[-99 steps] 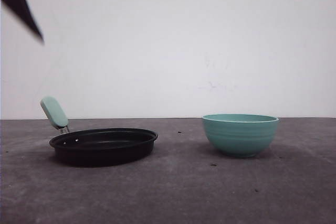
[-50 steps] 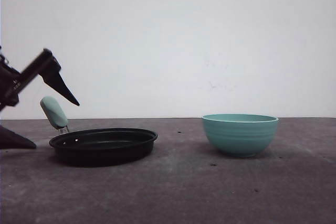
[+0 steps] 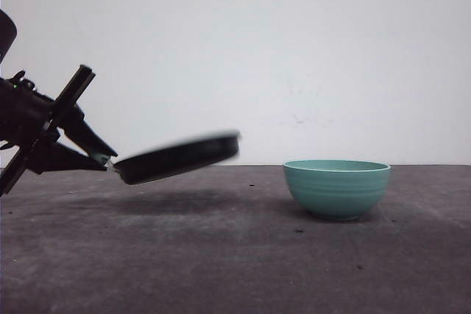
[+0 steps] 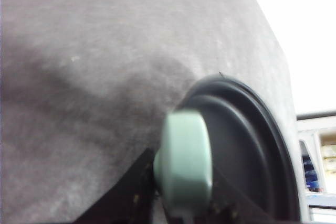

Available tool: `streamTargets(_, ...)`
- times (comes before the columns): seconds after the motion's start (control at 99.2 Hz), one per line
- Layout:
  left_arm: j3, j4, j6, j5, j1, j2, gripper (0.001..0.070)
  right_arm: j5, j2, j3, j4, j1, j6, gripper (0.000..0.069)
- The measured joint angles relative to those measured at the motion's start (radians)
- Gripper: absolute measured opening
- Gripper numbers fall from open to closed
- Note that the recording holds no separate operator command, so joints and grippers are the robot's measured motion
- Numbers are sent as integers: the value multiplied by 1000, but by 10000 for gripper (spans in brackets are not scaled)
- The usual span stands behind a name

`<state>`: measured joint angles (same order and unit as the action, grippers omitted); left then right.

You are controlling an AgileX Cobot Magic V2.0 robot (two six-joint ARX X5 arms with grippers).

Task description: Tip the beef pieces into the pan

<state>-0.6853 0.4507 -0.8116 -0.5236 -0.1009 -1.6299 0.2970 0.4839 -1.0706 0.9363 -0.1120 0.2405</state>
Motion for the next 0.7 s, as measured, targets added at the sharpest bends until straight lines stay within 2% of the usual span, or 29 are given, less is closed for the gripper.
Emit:
streamTargets(0.091, 0, -93, 16, -6, -5, 48, 59, -13, 2, 0, 6, 0, 0, 681)
streamTargets(0.181, 0, -231, 80, -1, -24, 140, 59, -13, 29, 0, 10, 0, 0, 646)
streamTargets(0.343, 0, -520, 226, 100, -50, 348, 59, -13, 174, 8, 9, 0, -10, 595)
streamTargets(0.423, 0, -624, 267, 116, -56, 435, 59, -4, 277, 13, 9, 0, -28, 583)
streamTargets(0.544, 0, -679, 293, 111, -95, 573, 59, 43, 464, 13, -37, 0, -62, 509)
streamTargets(0.696, 0, -687, 290, 87, -130, 725, 59, 135, 713, 13, -138, 0, -78, 426)
